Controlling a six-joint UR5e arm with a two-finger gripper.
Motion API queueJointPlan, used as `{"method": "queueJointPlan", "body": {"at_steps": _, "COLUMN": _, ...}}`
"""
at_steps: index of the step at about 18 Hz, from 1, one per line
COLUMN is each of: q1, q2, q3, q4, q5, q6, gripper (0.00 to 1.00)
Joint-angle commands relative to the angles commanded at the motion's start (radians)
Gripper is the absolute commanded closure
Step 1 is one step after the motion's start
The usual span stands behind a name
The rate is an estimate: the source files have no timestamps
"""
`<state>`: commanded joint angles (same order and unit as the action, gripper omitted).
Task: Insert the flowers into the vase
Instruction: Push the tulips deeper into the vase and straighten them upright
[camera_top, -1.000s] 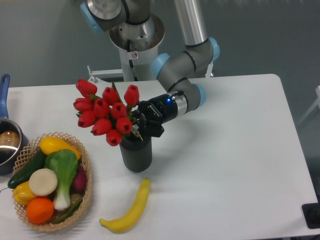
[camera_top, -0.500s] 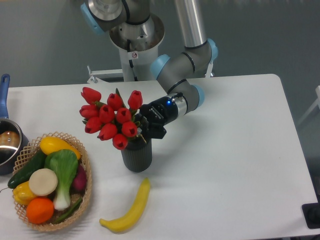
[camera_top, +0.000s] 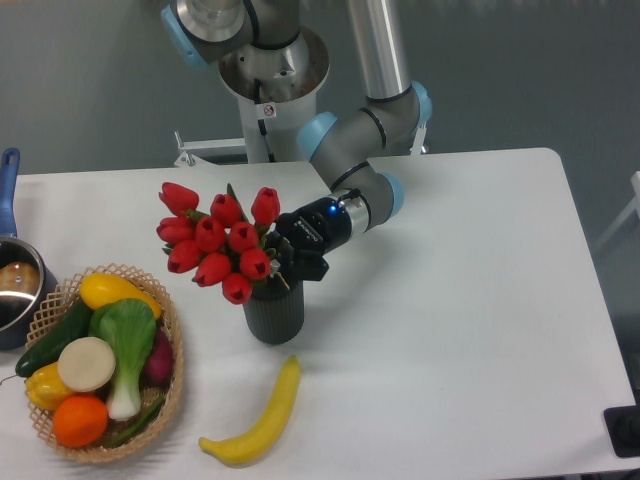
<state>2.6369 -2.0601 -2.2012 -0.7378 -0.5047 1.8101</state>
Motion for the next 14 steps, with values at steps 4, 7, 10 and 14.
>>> {"method": "queueJointPlan", "body": {"at_steps": 4, "q1": 0.005, "q2": 0.000, "q3": -0.022, "q4": 0.000, "q5": 0.000, "q6": 0.046, "gripper": 0.74}}
{"method": "queueJointPlan", "body": {"at_steps": 7, "q1": 0.014, "q2": 0.003, "q3": -0.015, "q4": 0.000, "q5": 0.003, "q6": 0.038, "gripper": 0.72}}
{"method": "queueJointPlan", "body": {"at_steps": 10, "q1": 0.014, "q2": 0.003, "q3": -0.025, "q4": 0.000, "q5": 0.003, "q6": 0.049, "gripper": 0.72}}
{"method": "queueJointPlan", "body": {"at_steps": 14, "q1": 0.014, "q2": 0.002, "q3": -0.026, "q4": 0.000, "q5": 0.003, "q6": 0.066, "gripper": 0.69}}
